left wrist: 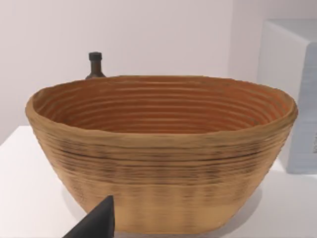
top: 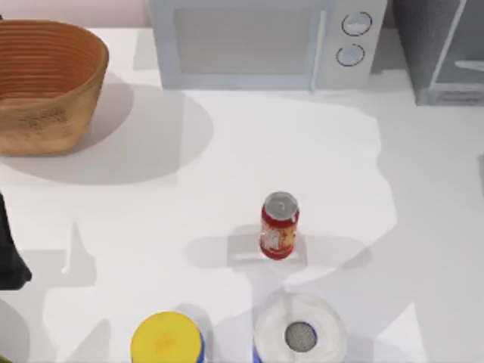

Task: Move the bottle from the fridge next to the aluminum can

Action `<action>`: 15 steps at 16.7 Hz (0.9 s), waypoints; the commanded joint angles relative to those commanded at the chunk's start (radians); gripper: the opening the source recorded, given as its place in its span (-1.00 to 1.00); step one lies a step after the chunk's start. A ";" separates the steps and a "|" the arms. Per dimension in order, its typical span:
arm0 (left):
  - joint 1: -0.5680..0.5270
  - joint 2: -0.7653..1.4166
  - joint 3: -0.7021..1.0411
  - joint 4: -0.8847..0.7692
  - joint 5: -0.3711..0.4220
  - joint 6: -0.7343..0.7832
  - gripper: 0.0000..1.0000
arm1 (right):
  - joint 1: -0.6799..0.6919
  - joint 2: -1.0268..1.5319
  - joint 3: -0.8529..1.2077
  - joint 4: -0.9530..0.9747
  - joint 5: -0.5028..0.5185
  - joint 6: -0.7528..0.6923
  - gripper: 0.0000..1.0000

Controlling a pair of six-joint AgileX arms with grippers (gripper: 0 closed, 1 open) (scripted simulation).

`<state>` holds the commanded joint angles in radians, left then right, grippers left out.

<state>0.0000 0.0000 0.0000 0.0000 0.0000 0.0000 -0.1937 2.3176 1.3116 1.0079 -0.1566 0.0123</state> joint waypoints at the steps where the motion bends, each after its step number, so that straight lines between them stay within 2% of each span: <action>1: 0.000 0.000 0.000 0.000 0.000 0.000 1.00 | 0.000 0.000 0.000 0.000 0.000 0.000 1.00; 2: 0.000 0.000 0.000 0.000 0.000 0.000 1.00 | 0.000 0.000 0.000 0.000 0.000 0.000 1.00; 15: 0.000 0.000 0.000 0.000 0.000 0.000 1.00 | 0.000 0.000 0.000 0.000 0.000 0.000 -0.96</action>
<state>0.0000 0.0000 0.0000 0.0000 0.0000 0.0000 -0.1937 2.3176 1.3116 1.0079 -0.1566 0.0123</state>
